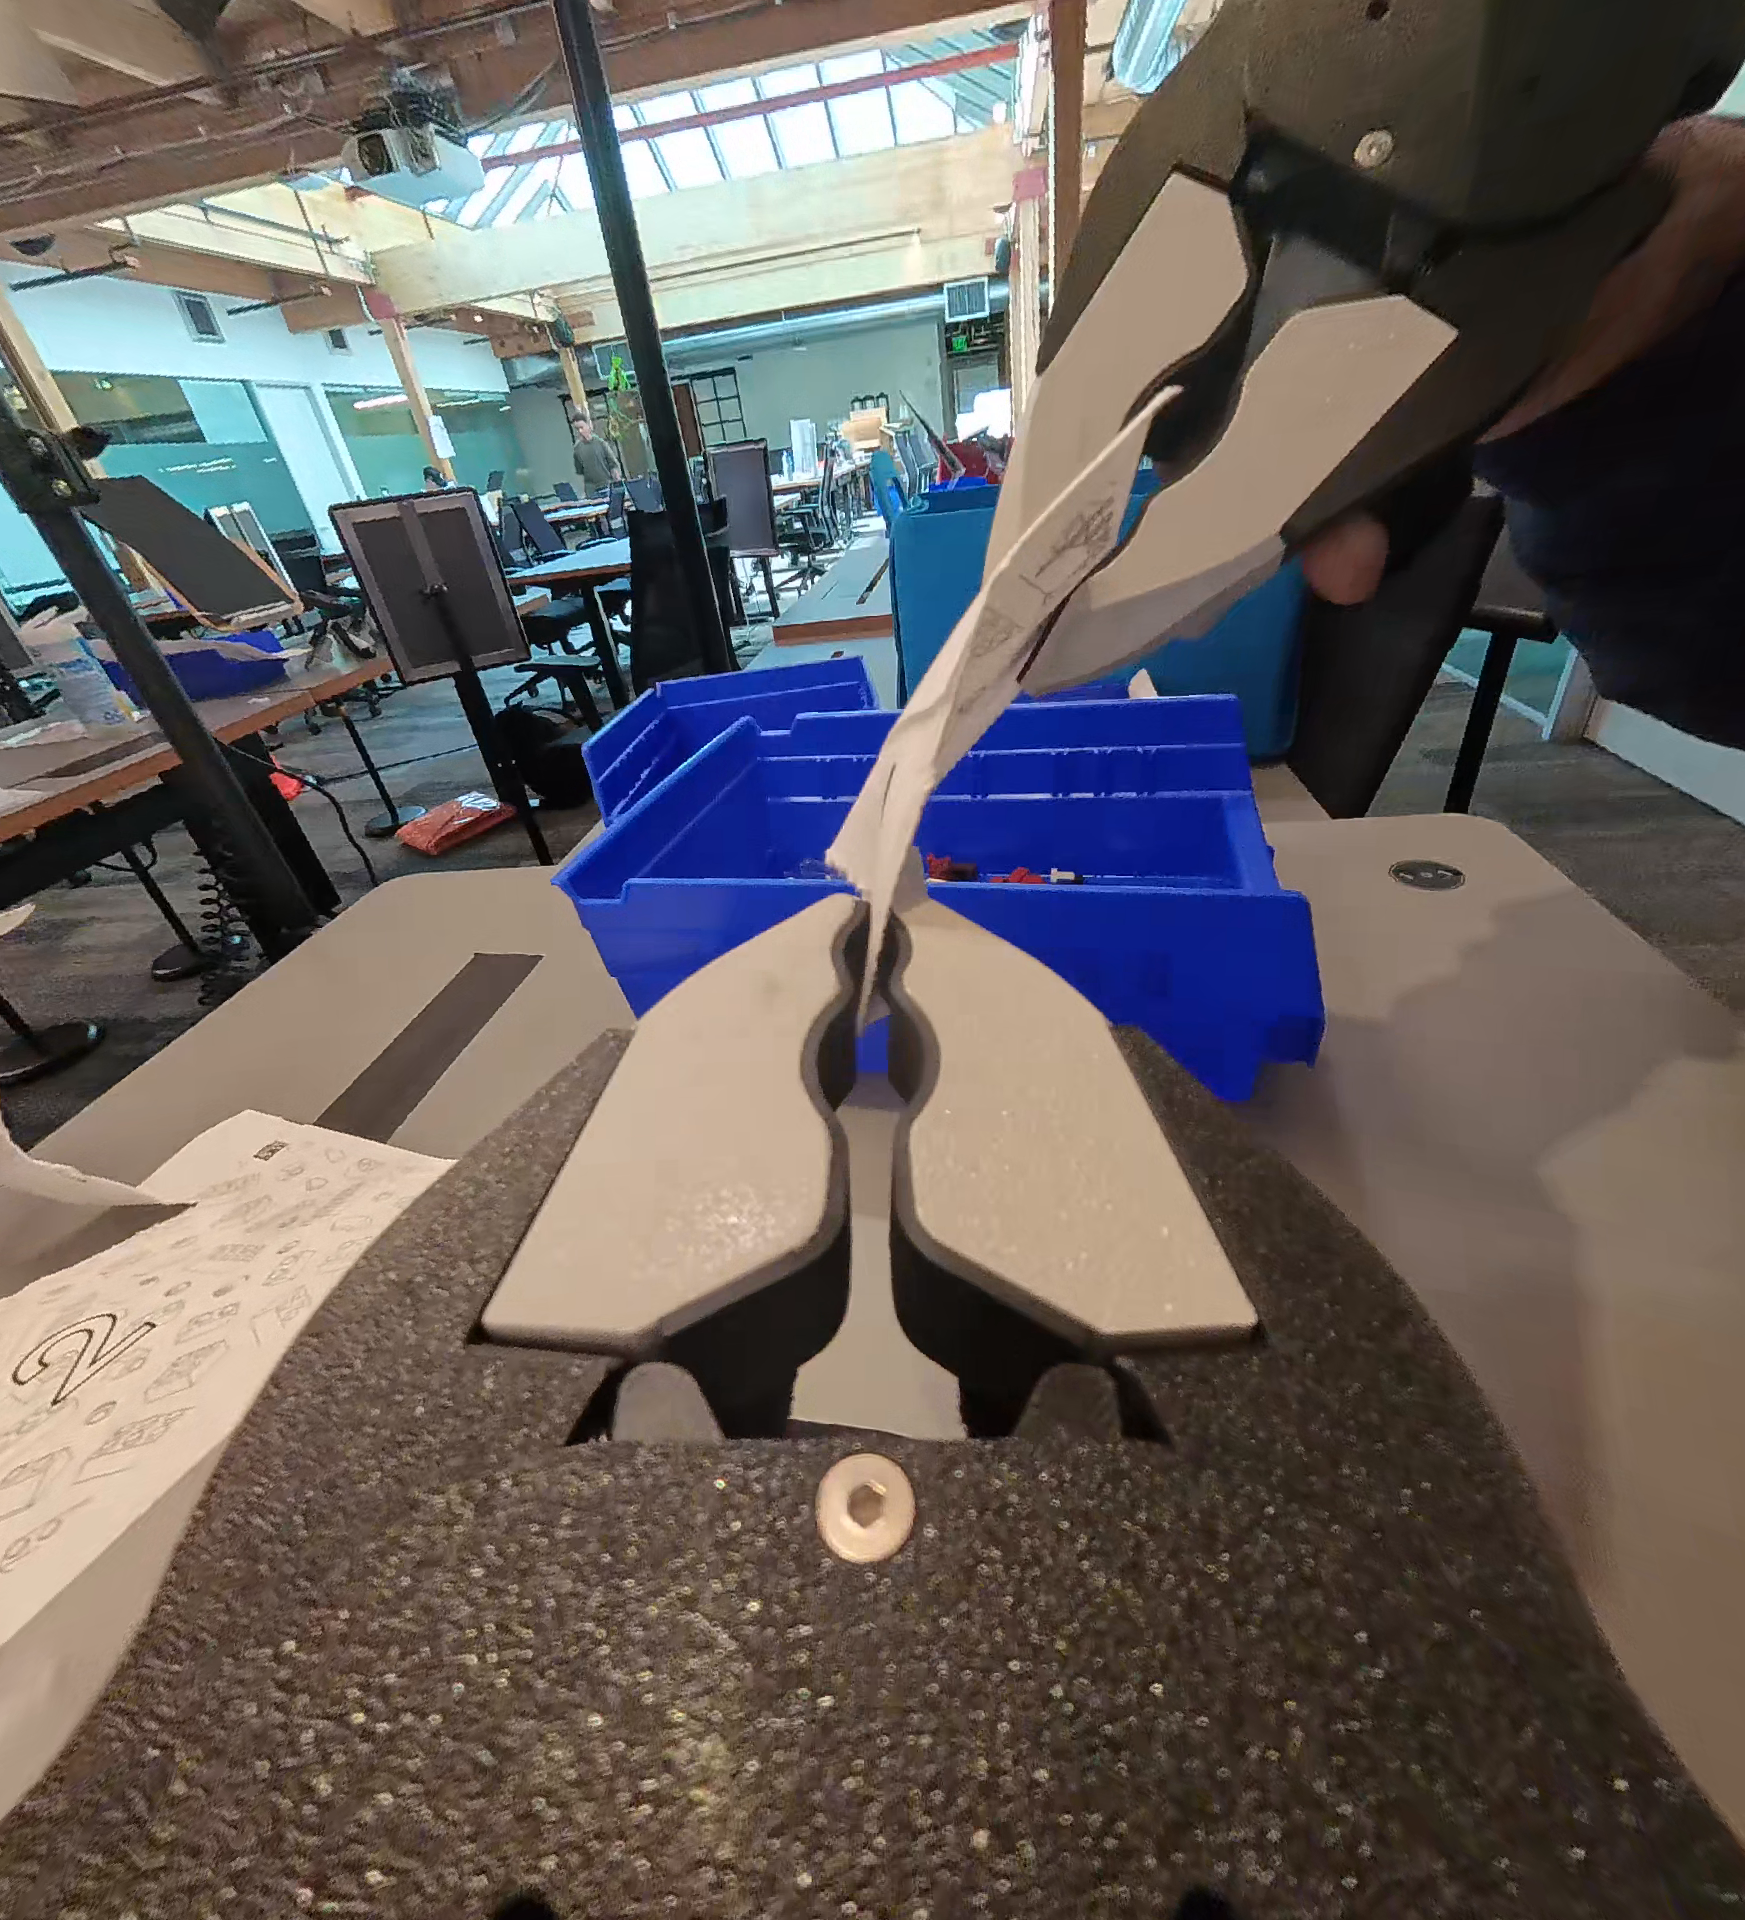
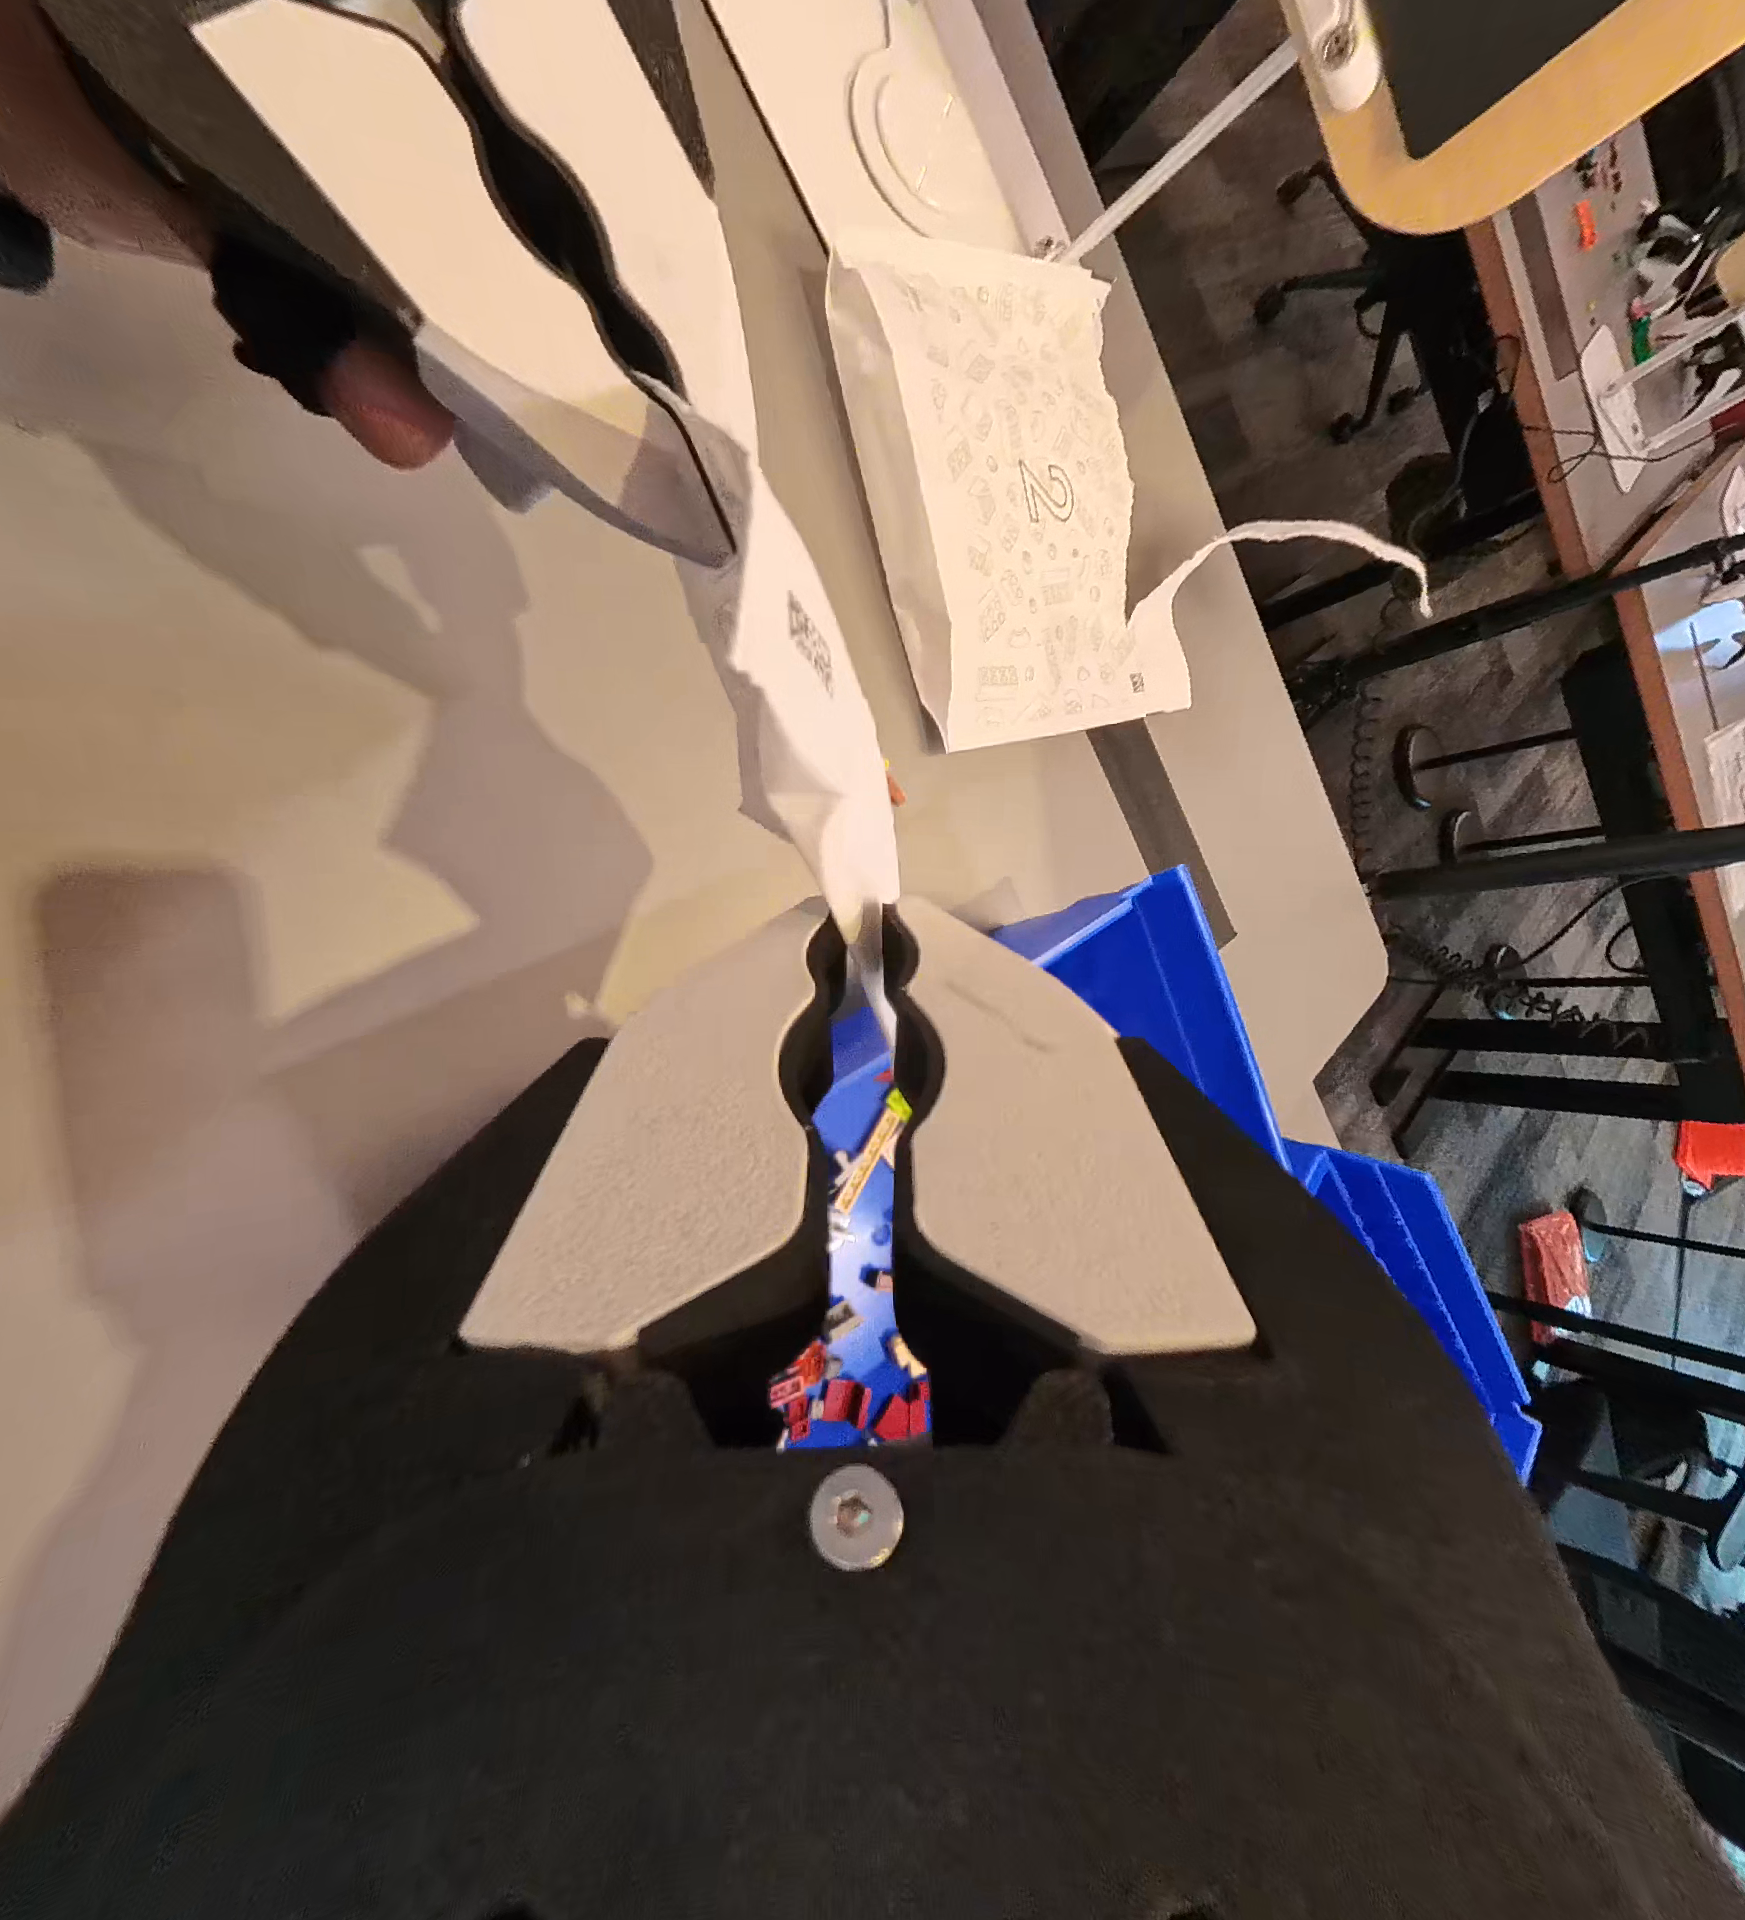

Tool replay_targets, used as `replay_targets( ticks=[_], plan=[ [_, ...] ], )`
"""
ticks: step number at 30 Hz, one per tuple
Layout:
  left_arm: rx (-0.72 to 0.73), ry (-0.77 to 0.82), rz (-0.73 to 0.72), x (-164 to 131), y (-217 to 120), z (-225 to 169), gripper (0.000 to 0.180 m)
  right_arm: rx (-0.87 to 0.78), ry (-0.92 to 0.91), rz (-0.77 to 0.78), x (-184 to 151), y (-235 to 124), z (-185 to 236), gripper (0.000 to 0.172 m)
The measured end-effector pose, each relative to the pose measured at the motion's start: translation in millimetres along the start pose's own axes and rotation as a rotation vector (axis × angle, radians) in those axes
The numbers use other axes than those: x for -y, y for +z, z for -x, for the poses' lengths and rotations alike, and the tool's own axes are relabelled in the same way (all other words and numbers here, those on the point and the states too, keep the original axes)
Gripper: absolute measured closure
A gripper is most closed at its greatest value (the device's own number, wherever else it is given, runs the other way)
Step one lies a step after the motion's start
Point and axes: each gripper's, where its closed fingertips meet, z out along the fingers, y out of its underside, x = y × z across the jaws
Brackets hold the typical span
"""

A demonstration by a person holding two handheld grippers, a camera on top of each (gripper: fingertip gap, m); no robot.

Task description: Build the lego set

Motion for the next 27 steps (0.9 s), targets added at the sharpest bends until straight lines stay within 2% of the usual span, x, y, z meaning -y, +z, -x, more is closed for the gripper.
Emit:
replay_targets(
  ticks=[1, 5, 11, 15, 21, 24, 27],
  plan=[
    [-0.003, -0.007, -0.003, -1, 0, 0, 0.18, -0.003, 0.002, -0.005, 0, 1, -1, 0.165],
    [-0.049, -0.045, -0.009, -5, 1, -4, 0.18, -0.003, 0.012, -0.007, -4, 3, -3, 0.165],
    [-0.139, -0.147, -0.092, 12, 15, -13, 0.18, -0.025, 0.044, -0.033, -18, -12, -8, 0.165],
    [-0.209, -0.13, -0.031, 16, 39, -31, 0.18, -0.059, 0.091, -0.062, -40, -33, -14, 0.163],
    [-0.254, -0.049, 0.168, 22, 84, -49, 0.18, -0.066, 0.138, -0.112, -79, -60, -20, 0.147],
    [-0.285, 0.011, 0.241, 33, 104, -57, 0.18, -0.092, 0.169, -0.104, -101, -67, -30, 0.148],
    [-0.323, 0.003, 0.226, 46, 117, -65, 0.18, -0.083, 0.21, -0.085, -126, -69, -37, 0.152]
  ],
)
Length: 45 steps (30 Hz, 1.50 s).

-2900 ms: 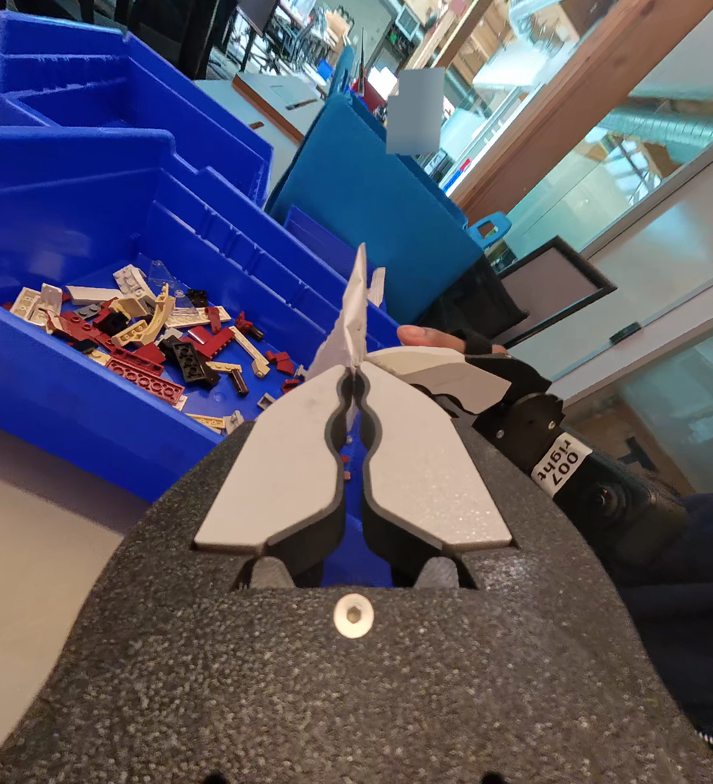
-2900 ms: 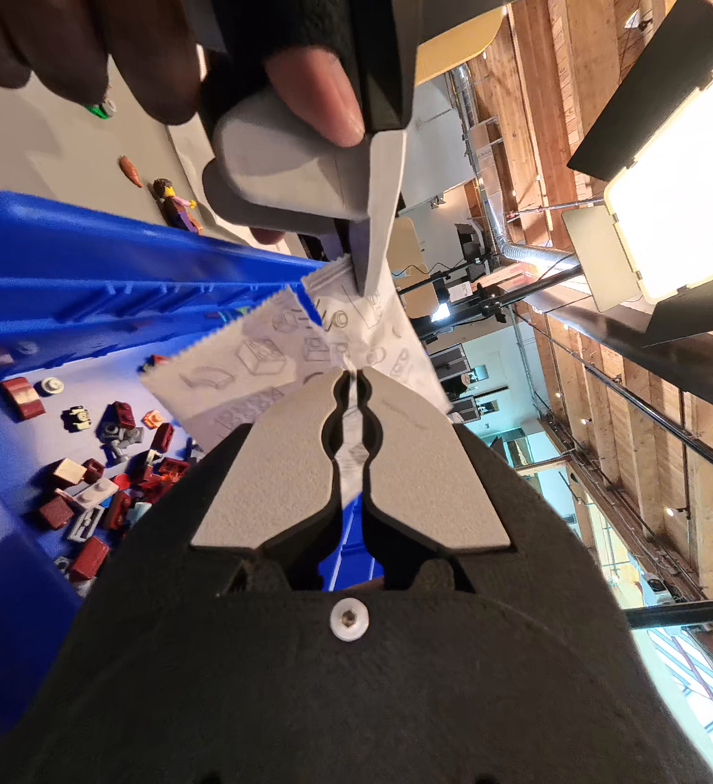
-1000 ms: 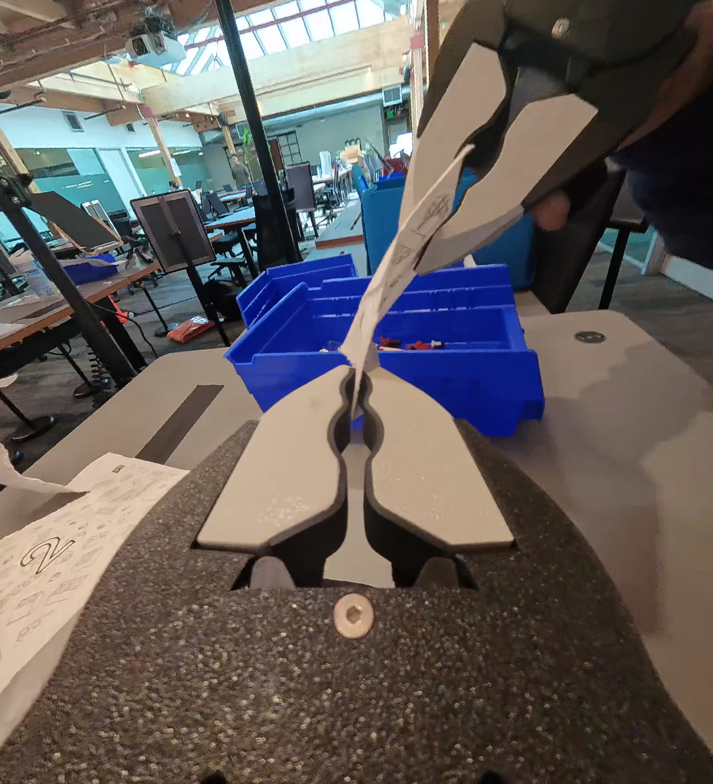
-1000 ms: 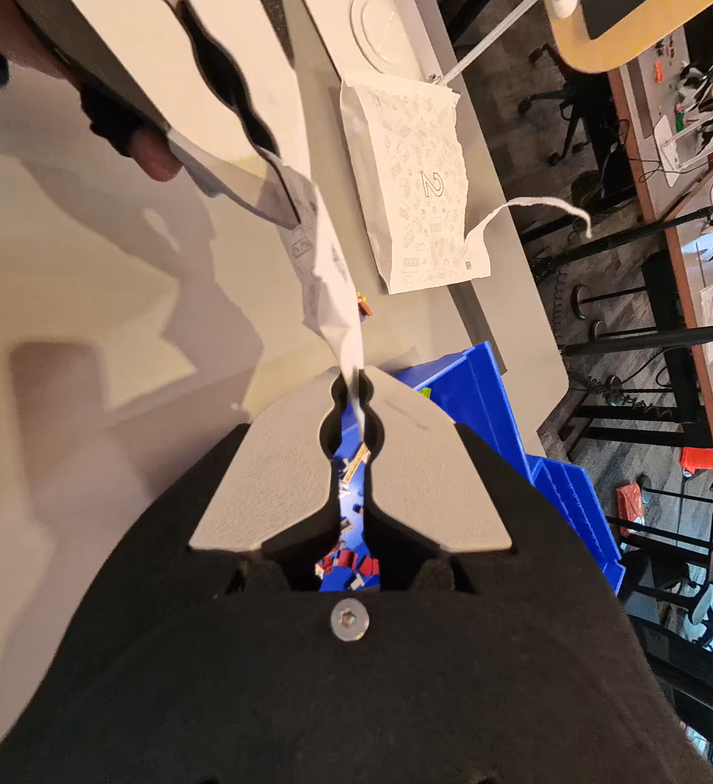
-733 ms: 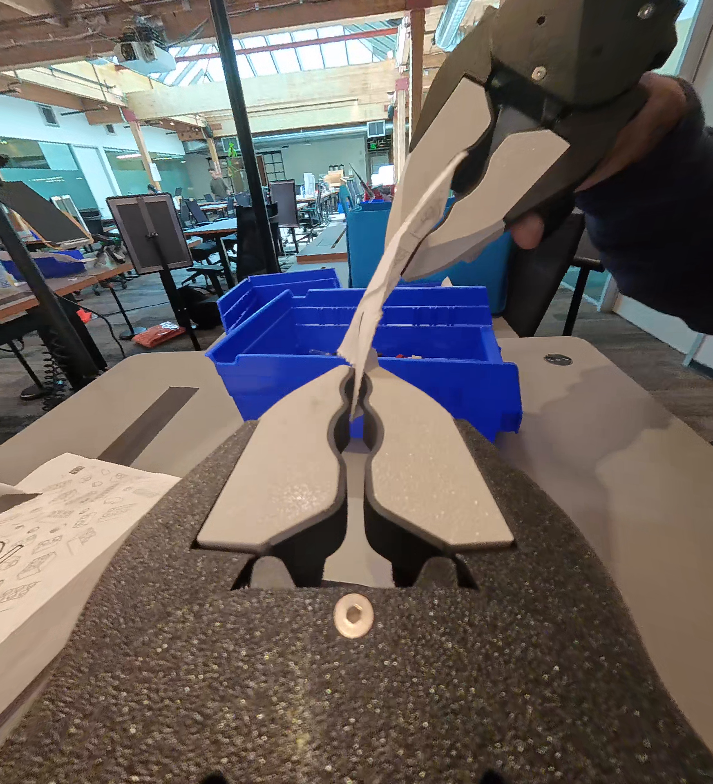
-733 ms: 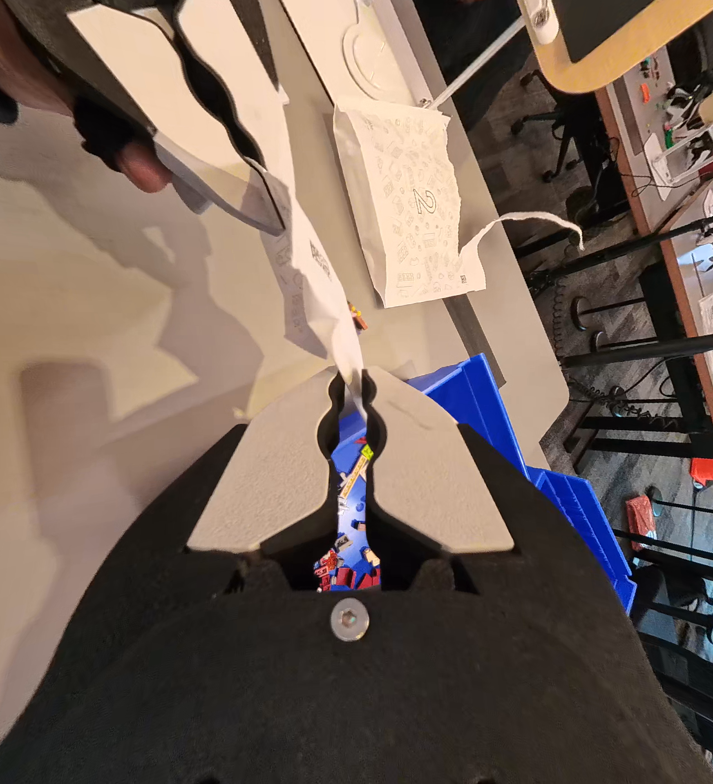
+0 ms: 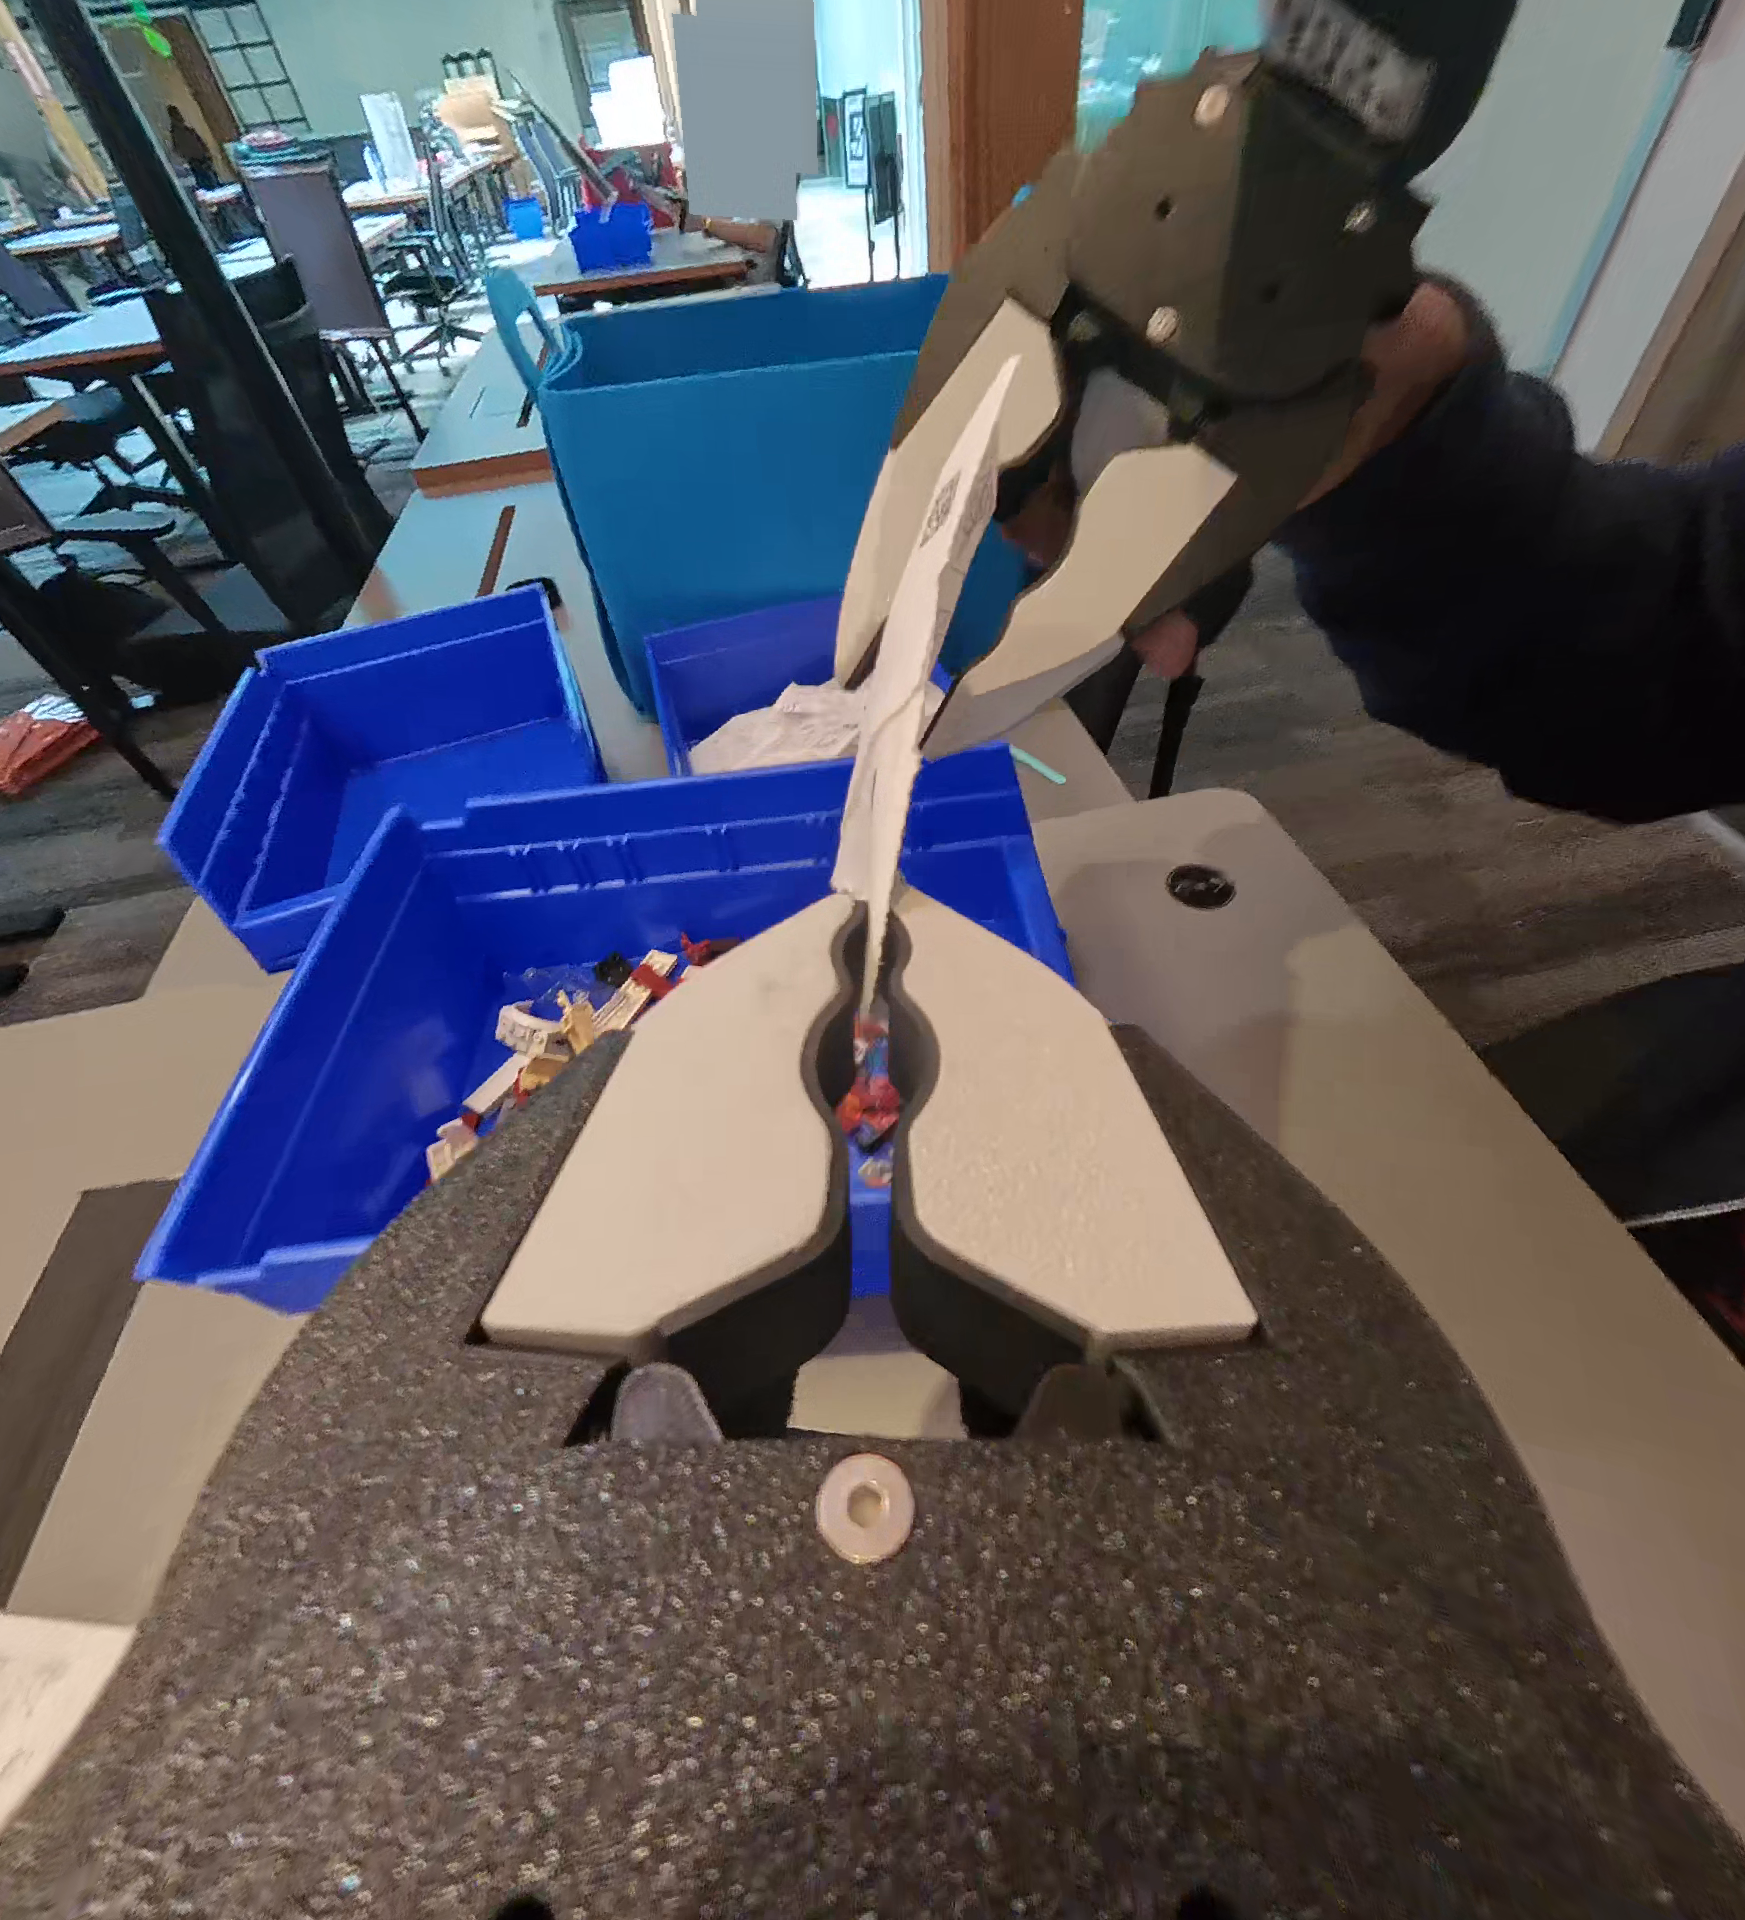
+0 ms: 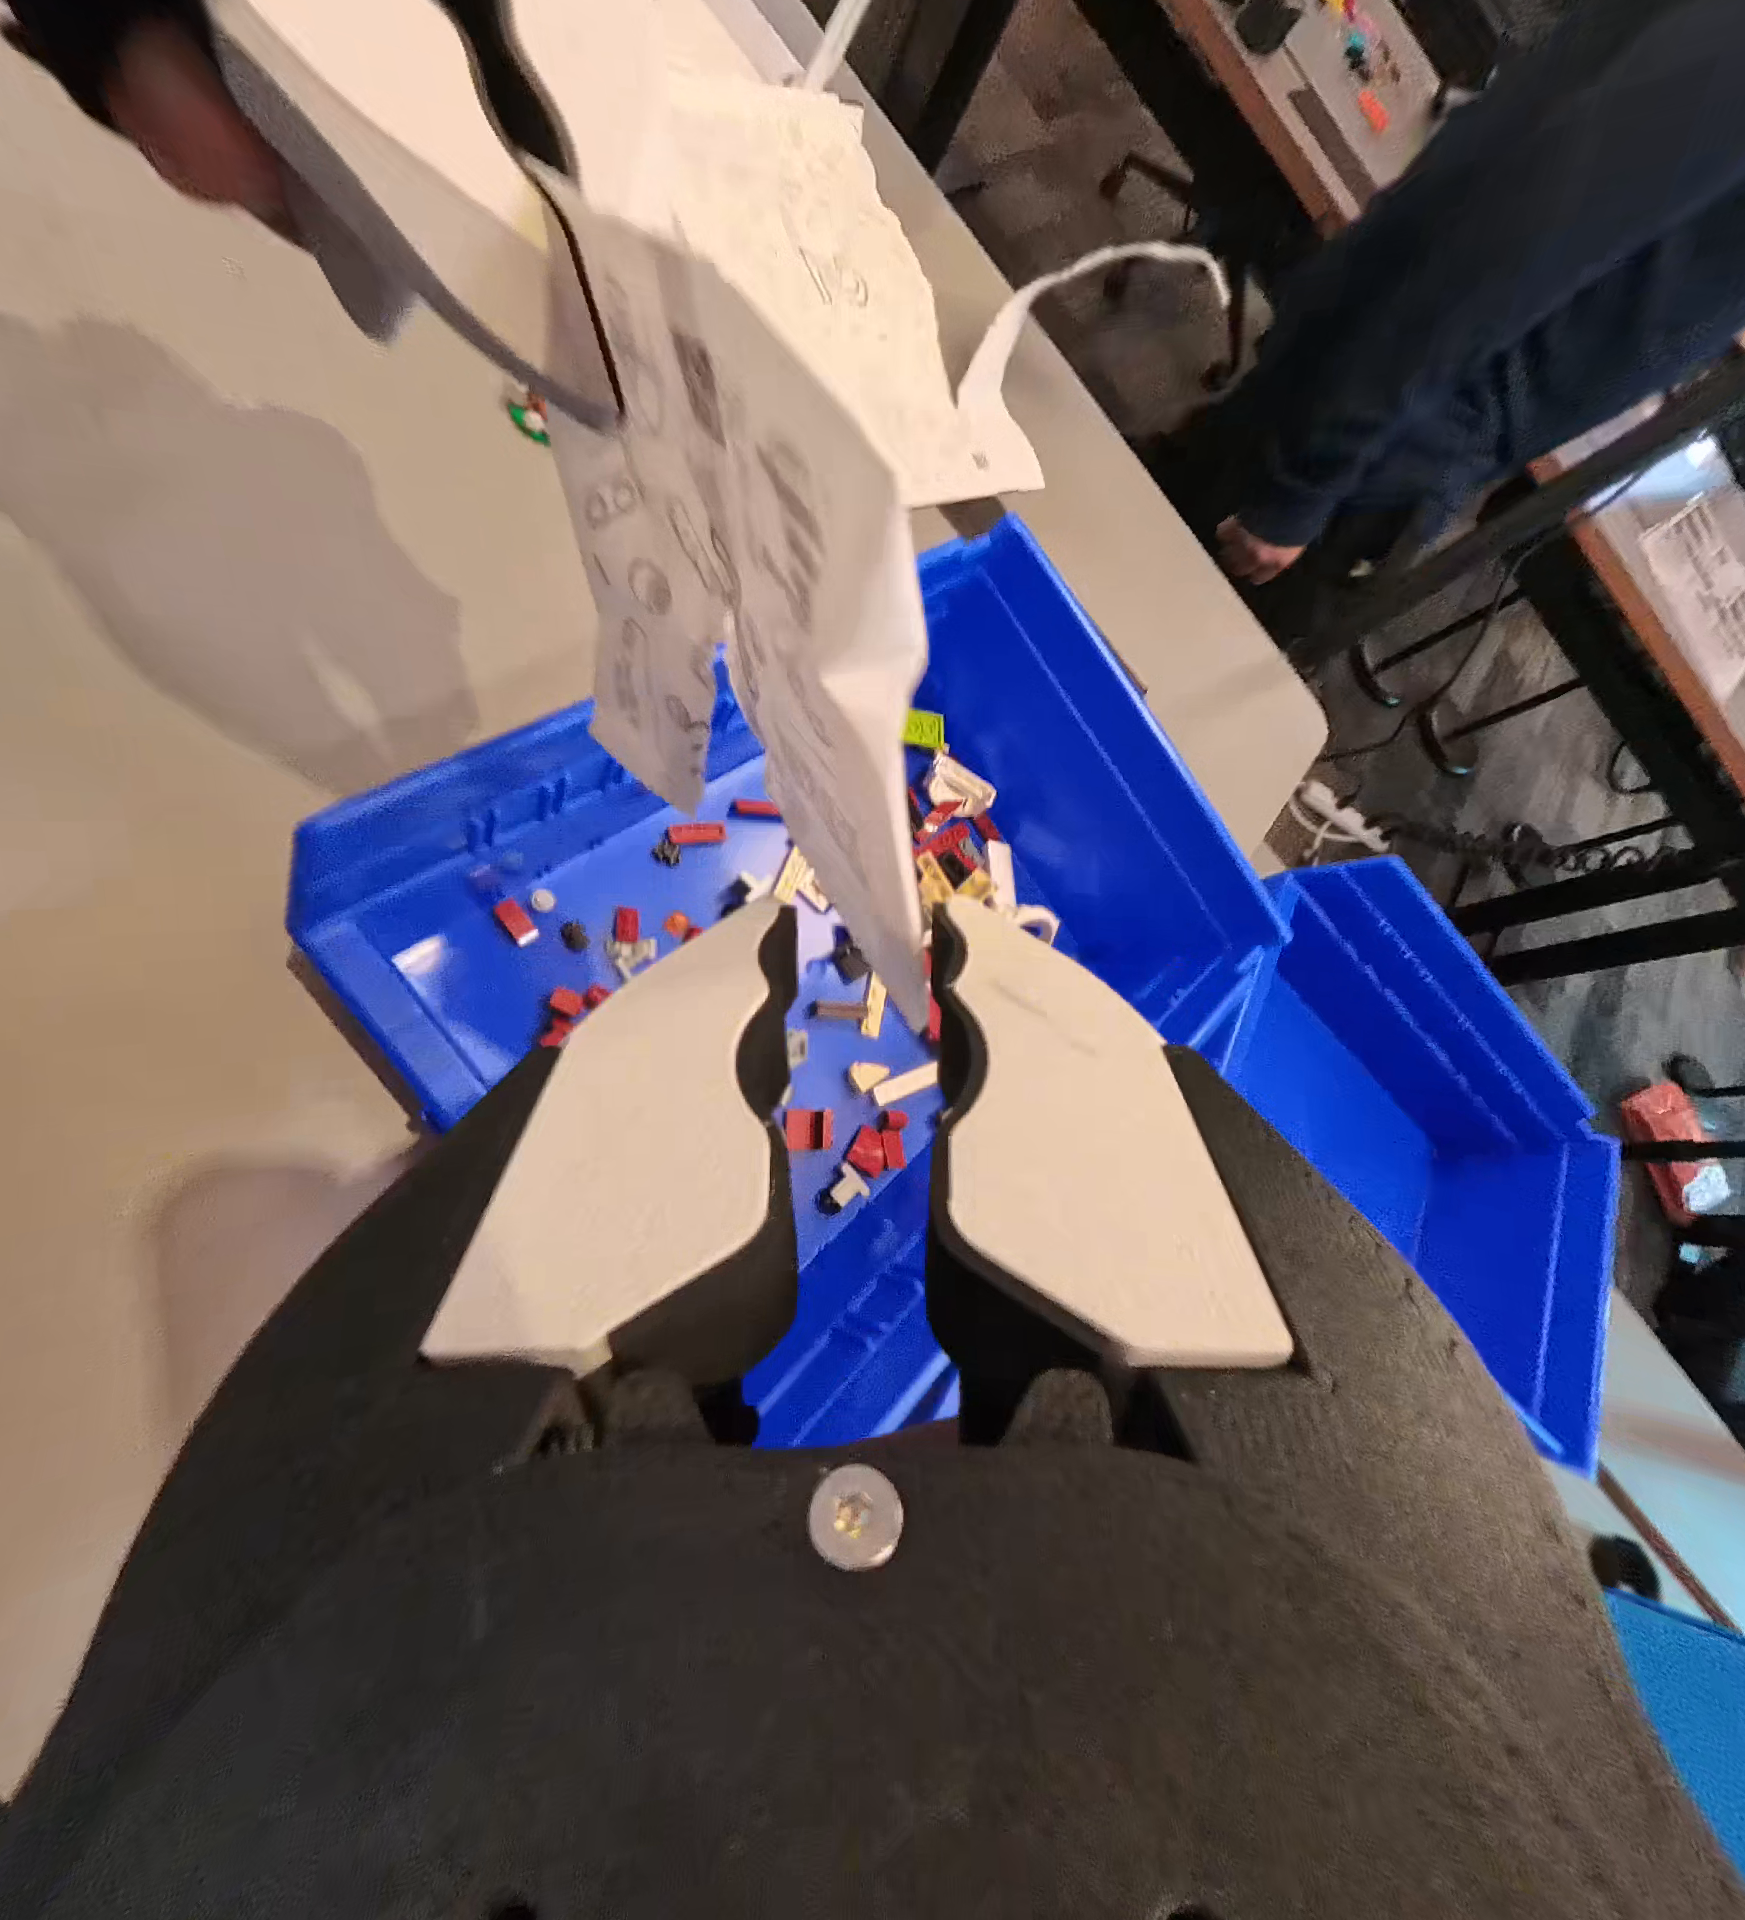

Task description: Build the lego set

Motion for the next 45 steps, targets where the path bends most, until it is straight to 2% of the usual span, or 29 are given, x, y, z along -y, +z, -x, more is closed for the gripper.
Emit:
replay_targets(
  ticks=[3, 8, 13, 19, 30, 34, 36, 40, 45],
  plan=[
    [-0.049, -0.067, -0.089, 8, 9, -4, 0.18, 0.026, 0.056, -0.051, -13, -3, -7, 0.157],
    [-0.113, -0.203, -0.183, -3, 27, -3, 0.18, 0.071, 0.092, -0.136, -26, -5, -11, 0.168],
    [-0.208, -0.323, -0.187, -19, 41, -8, 0.18, 0.066, 0.056, -0.165, -35, -6, -17, 0.172],
    [-0.251, -0.381, -0.169, -39, 52, -12, 0.18, 0.08, 0.073, -0.191, -39, 0, -19, 0.172],
    [-0.213, -0.41, -0.275, -40, 49, -4, 0.18, 0.096, 0.136, -0.223, -46, 7, -15, 0.162],
    [-0.102, -0.448, -0.439, -24, 36, 10, 0.18, 0.095, 0.205, -0.282, -36, 6, -10, 0.158],
    [-0.076, -0.411, -0.515, -15, 28, 9, 0.18, 0.074, 0.223, -0.303, -30, 10, -6, 0.155],
    [-0.001, -0.212, -0.631, -2, 4, -1, 0.18, 0.074, 0.229, -0.34, -15, 19, 11, 0.152],
    [0.043, -0.065, -0.771, 15, -48, -13, 0.18, 0.058, 0.158, -0.355, 10, 24, 45, 0.153]
  ],
)
